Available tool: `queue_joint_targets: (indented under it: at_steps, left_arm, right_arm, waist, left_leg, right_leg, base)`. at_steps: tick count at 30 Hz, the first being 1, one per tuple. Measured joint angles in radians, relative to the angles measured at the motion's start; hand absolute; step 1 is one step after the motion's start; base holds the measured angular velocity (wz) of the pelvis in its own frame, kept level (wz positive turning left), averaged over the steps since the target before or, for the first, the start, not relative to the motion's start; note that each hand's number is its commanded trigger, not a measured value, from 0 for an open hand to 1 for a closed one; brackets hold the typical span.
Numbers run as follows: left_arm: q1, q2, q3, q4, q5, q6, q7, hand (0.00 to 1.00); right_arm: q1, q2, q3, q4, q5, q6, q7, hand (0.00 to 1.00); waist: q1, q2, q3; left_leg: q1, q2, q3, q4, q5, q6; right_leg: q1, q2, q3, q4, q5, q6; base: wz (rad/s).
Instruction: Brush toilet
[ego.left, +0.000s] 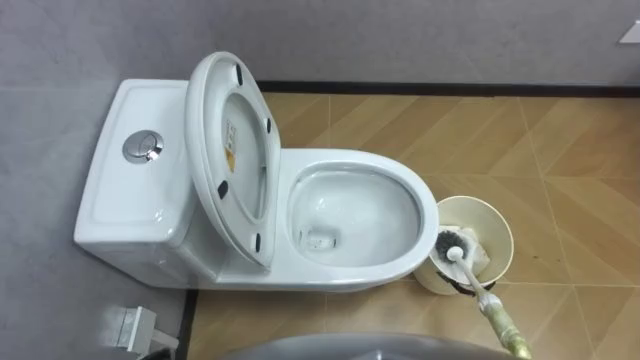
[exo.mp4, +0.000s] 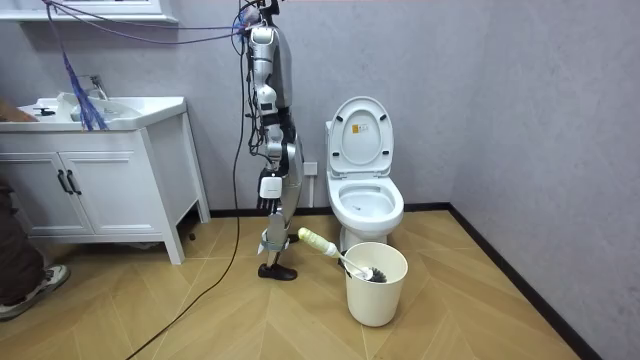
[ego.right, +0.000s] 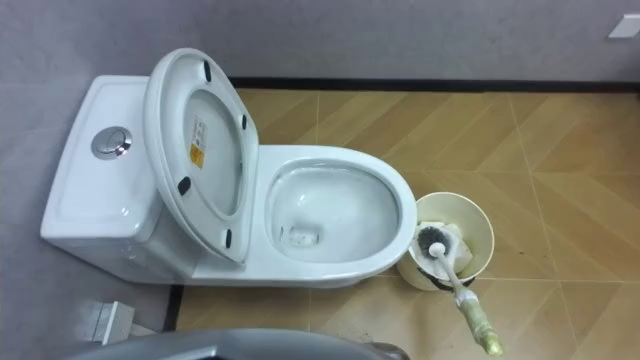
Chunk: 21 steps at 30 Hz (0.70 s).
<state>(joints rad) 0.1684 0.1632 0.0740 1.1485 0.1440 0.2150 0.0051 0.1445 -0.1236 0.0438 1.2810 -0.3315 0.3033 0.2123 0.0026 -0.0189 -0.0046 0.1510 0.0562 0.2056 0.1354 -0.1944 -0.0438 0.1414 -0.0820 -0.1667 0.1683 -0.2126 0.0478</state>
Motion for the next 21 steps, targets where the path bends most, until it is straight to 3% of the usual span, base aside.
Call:
queue_joint_targets:
  at_steps: [6, 14, 21]
  left_arm:
    - [0.021, -0.011, -0.003, -0.002, 0.041, 0.026, 0.000, 0.00]
    - [0.024, -0.018, -0.023, 0.000, 0.045, 0.028, 0.000, 0.00]
    - [0.009, -0.018, -0.059, 0.000, 0.044, -0.002, 0.000, 0.00]
  right_arm:
    - [-0.004, 0.000, 0.000, -0.012, 0.010, -0.006, -0.013, 0.00]
    - [-0.003, -0.002, -0.018, -0.085, -0.001, -0.027, -0.031, 0.00]
    - [-0.008, -0.011, -0.017, -0.111, -0.002, -0.071, -0.124, 0.00]
  waist:
    - [0.000, 0.004, 0.0015]
    - [-0.025, 0.009, 0.0024]
    - [-0.024, 0.011, 0.0048]
  left_leg:
    - [-0.003, 0.000, 0.000, 0.010, 0.000, 0.000]
    - [-0.007, 0.000, -0.014, 0.011, 0.000, 0.001]
    - [-0.019, 0.000, -0.012, 0.019, -0.002, 0.002]
  right_leg:
    - [0.002, 0.000, 0.003, 0.001, 0.000, 0.000]
    - [0.000, 0.000, -0.001, 0.003, -0.004, -0.001]
    - [-0.007, 0.000, 0.006, 0.006, -0.004, -0.002]
  base:
    - [0.00]
    - [0.04]
    - [0.00]
